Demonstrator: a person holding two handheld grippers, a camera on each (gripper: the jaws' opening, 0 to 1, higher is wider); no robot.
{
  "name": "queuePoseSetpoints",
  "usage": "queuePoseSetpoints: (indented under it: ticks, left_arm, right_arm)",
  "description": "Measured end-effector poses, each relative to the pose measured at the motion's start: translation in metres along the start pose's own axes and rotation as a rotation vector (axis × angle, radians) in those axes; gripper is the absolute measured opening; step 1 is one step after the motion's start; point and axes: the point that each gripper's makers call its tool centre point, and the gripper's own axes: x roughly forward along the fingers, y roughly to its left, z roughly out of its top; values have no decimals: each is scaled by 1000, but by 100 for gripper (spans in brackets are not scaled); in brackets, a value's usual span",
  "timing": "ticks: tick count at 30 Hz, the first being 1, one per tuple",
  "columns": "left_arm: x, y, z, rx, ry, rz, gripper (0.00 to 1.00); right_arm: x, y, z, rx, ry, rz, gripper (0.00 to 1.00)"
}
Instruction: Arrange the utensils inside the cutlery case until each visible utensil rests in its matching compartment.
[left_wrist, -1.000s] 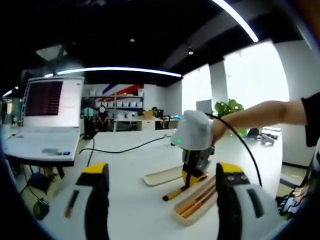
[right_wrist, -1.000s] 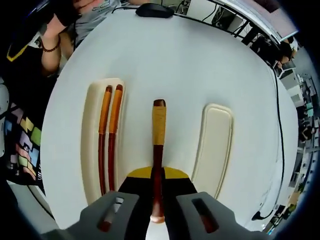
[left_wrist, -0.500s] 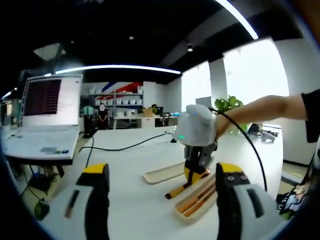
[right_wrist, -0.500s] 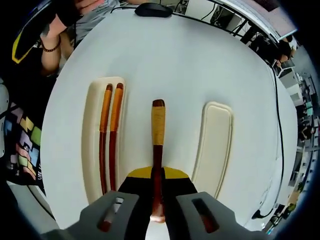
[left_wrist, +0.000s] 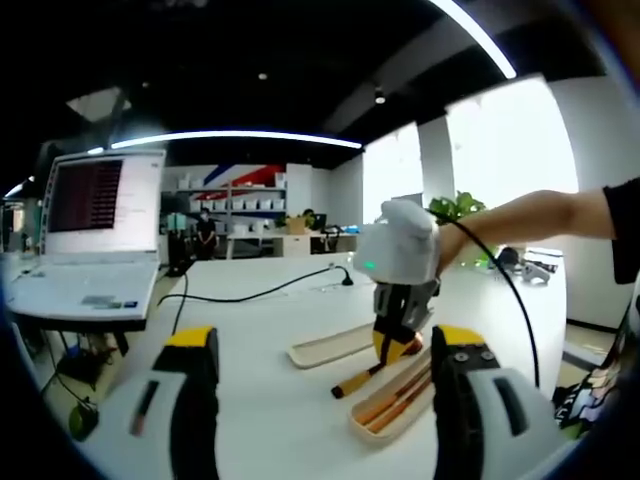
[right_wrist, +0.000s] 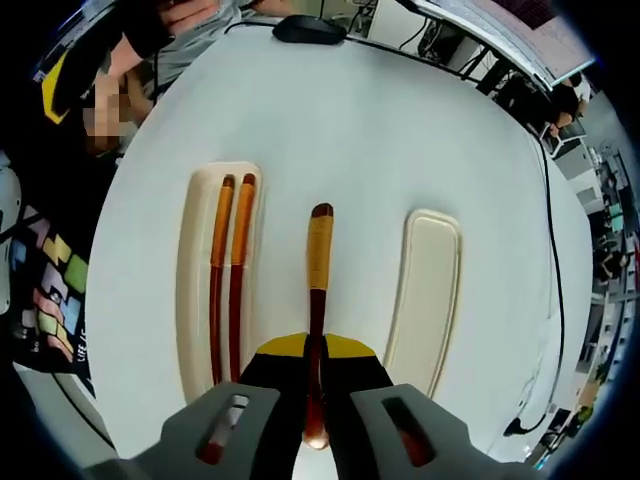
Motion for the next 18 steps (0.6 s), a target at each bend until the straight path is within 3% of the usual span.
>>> queuePoseSetpoints:
  ticks: [4,7,11,13,15,18]
  left_arm:
    - [11,0,-23,63,104,-49,70]
    - [24,1,-33,70,165,-82,71]
    - [46,-5,-49,188,300,-197,62]
    - [59,-13,-58,210,354,-248,58]
    - [70,-12,-59,209,374,-261,59]
    - [76,-17,-66,257,437,-332,53]
  right_arm:
    - [0,1,-1,-5,5,-22,0]
    - [-1,3,-4,-13,14,-40,0]
    - [-2,3,-5,-14,3,-62,0]
    - [-2,2,-5,-14,-4,-72,0]
    - [-2,1,-4,-12,-10,-83,0]
    - [-2,1,-4,-18,-12,-92,0]
